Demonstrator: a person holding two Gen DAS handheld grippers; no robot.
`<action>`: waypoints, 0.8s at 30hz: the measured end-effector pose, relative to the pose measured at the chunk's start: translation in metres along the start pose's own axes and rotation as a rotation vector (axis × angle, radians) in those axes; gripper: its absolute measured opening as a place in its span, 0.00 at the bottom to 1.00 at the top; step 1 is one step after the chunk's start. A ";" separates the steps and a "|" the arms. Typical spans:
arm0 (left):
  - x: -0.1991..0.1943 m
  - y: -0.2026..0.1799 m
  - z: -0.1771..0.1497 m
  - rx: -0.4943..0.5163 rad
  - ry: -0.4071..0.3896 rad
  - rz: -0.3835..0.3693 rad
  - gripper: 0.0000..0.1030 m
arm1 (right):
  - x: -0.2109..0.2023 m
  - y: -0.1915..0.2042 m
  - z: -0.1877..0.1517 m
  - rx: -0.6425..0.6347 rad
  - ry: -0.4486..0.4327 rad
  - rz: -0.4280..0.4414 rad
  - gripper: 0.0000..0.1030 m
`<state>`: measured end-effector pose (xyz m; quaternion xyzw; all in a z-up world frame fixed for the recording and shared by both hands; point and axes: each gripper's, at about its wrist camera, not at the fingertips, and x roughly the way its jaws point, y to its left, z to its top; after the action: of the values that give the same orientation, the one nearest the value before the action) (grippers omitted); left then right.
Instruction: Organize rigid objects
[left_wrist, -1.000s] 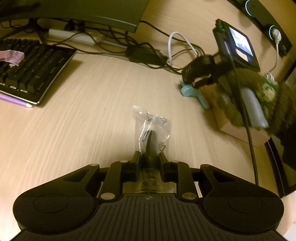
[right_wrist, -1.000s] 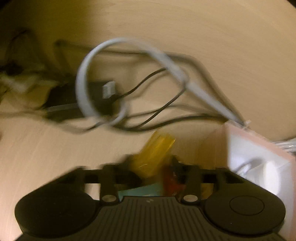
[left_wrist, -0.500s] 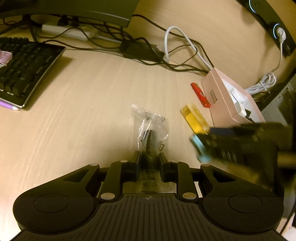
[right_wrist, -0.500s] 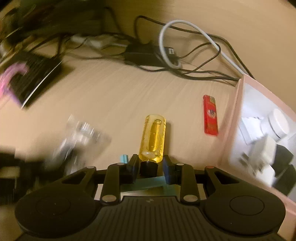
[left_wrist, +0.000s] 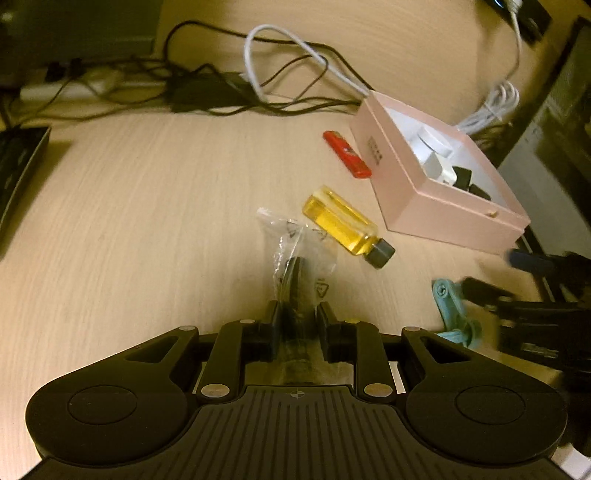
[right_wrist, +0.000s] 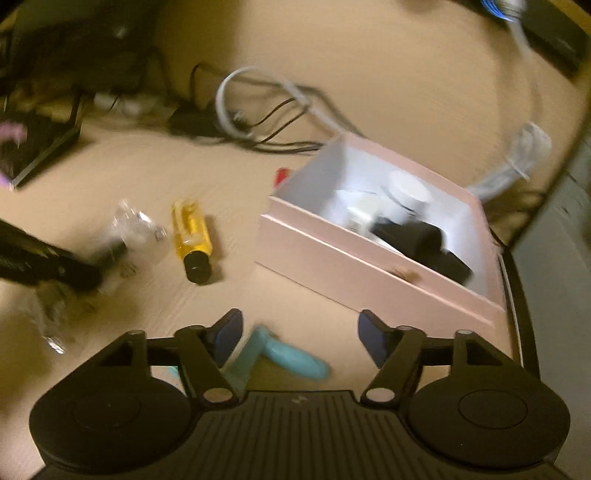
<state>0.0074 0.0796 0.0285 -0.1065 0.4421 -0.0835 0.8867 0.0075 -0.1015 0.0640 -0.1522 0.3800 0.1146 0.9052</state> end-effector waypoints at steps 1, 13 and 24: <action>0.001 -0.004 0.000 0.020 -0.001 0.006 0.26 | -0.007 -0.006 -0.005 0.035 -0.015 -0.011 0.77; 0.001 -0.022 -0.006 0.140 -0.007 0.035 0.26 | -0.021 -0.037 -0.048 0.312 0.054 0.056 0.82; -0.001 -0.024 -0.012 0.167 -0.012 0.019 0.26 | -0.022 -0.016 -0.043 0.265 0.023 0.096 0.82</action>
<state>-0.0046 0.0557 0.0285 -0.0285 0.4291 -0.1110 0.8960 -0.0308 -0.1342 0.0545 -0.0141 0.4089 0.1046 0.9064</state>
